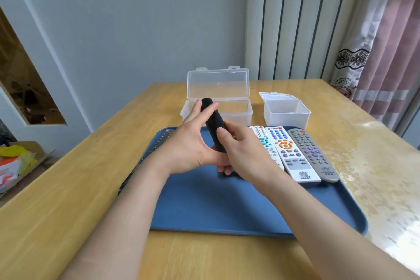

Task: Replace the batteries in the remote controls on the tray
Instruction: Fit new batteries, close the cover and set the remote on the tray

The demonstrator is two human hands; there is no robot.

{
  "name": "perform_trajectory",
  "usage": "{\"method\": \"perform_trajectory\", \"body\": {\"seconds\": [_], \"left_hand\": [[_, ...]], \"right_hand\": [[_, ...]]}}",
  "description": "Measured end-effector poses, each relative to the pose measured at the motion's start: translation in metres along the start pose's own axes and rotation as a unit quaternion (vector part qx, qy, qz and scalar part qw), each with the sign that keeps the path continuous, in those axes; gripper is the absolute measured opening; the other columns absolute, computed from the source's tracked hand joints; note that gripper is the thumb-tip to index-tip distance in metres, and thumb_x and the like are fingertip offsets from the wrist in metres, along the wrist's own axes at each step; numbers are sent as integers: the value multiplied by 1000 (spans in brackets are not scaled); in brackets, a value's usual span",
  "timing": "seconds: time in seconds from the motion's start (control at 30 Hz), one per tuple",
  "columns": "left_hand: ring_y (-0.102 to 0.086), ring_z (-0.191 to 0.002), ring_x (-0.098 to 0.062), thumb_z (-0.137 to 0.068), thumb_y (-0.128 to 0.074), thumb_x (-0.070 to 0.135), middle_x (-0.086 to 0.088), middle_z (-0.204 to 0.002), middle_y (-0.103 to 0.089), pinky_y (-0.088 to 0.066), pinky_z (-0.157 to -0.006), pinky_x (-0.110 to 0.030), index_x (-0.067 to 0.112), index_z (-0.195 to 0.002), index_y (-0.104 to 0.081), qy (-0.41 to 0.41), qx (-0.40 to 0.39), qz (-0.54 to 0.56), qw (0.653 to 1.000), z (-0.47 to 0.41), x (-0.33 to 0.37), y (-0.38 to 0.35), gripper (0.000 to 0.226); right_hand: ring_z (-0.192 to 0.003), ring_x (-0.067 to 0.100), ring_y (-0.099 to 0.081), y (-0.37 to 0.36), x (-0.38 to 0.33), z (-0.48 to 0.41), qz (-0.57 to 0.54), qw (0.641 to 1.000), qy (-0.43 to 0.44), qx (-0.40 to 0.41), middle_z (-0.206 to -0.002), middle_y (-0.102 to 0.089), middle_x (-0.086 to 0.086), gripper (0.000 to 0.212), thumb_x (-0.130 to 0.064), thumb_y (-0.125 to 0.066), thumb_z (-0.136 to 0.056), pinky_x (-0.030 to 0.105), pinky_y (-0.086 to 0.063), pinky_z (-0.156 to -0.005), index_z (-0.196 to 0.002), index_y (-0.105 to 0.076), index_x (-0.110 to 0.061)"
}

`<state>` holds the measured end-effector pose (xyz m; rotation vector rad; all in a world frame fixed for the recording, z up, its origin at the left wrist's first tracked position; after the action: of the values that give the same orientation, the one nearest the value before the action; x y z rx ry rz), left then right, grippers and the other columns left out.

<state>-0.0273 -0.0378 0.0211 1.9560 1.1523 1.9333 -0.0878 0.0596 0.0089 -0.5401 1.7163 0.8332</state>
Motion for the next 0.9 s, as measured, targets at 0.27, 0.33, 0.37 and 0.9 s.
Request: {"method": "perform_trajectory", "body": {"seconds": [0.27, 0.33, 0.37, 0.9], "left_hand": [[-68, -77, -19, -92, -47, -7, -13, -100, -68, -58, -66, -28, 11, -135, -49, 103, 6, 327, 939, -4, -26, 20, 47], [-69, -73, -18, -93, -43, -10, -15, -99, -70, -56, -60, -27, 16, -136, -47, 128, 31, 257, 958, -5, -33, 19, 51], [-69, -75, -18, -91, -43, -11, -18, -104, -70, -56, -60, -27, 18, -137, -44, 139, 30, 211, 967, -5, -35, 16, 54], [-56, -117, -16, -88, -61, 19, 7, -127, -62, -45, -96, -31, 32, -124, -60, 73, 119, -292, 946, -7, -25, 28, 38]], "right_hand": [[-90, 26, -52, -22, -5, 6, 327, 937, 105, -63, -94, -49, 3, 38, -49, -40, -98, 35, -43, -82, -120, -47, -19], [-96, 25, -51, -21, -10, 7, 382, 914, 117, -68, -100, -54, 5, 38, -48, -45, -97, 34, -41, -85, -118, -54, -17], [-102, 24, -49, -17, -11, 6, 417, 898, 125, -62, -107, -57, 6, 40, -47, -49, -96, 33, -40, -89, -122, -57, -18], [-143, 18, -20, -10, 13, 4, 535, 832, 98, -106, -153, -29, -7, 59, -58, -46, -93, 47, -28, -103, -147, -30, -38]]}}
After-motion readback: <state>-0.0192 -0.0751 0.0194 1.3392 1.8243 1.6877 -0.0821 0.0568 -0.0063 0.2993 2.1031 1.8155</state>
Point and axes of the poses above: each hand's wrist, its own z-axis away from the middle knuckle, its own y-axis out of the back of the hand, x = y × z, the point moved 6 cm from there along -z, towards the middle knuckle
